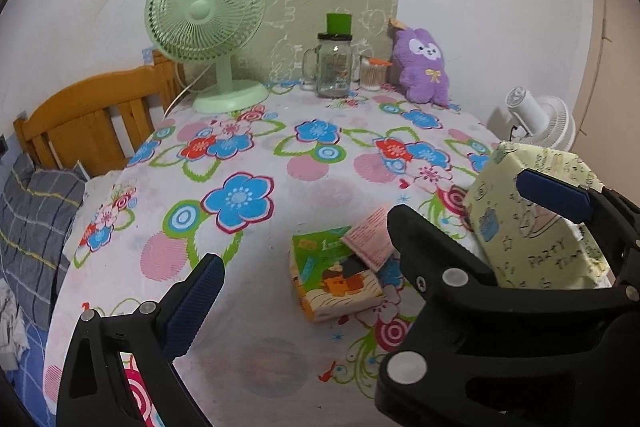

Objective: Organize soft objects
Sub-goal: 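Move both open tools toward the green pack and pink card on the table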

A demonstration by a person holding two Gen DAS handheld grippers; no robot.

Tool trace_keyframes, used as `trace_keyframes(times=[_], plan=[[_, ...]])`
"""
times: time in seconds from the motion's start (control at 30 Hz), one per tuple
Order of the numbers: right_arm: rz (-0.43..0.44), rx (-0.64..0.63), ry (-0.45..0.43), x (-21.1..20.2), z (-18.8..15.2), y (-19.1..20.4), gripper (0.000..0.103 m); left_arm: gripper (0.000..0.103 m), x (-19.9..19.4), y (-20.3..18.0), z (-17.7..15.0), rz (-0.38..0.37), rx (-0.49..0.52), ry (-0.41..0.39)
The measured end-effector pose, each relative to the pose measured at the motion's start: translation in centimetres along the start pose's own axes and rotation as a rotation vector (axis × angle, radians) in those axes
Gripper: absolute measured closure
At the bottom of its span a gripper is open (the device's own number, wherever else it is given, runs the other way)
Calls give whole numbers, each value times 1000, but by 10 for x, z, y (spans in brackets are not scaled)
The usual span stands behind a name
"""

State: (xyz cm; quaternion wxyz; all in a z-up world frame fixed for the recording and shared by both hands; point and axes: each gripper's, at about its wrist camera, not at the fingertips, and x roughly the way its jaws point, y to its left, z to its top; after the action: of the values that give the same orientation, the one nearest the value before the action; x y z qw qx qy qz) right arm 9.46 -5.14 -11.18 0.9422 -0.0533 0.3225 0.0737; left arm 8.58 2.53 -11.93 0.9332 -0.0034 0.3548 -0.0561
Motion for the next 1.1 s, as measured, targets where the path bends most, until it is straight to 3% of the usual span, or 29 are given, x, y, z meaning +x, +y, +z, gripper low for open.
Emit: trace_keyframes(times=[0.23,0.67,0.77,0.83,1.1], plan=[[36,7,80,29,-5,1,15,2,20,5,-5,48,-16,55],[53,69,167,65,-14,-13,20,4,57,2,-8,-20,-68,131],[51,75,181,71,-15,-14,20,17,64,2,-10,-44,-75,148],[51,76,191,74,-16,-15,20,32,69,3,-11,-67,-84,170],[82,66,199,77,-15,-9,19,48,65,7,-10,-40,-61,176]])
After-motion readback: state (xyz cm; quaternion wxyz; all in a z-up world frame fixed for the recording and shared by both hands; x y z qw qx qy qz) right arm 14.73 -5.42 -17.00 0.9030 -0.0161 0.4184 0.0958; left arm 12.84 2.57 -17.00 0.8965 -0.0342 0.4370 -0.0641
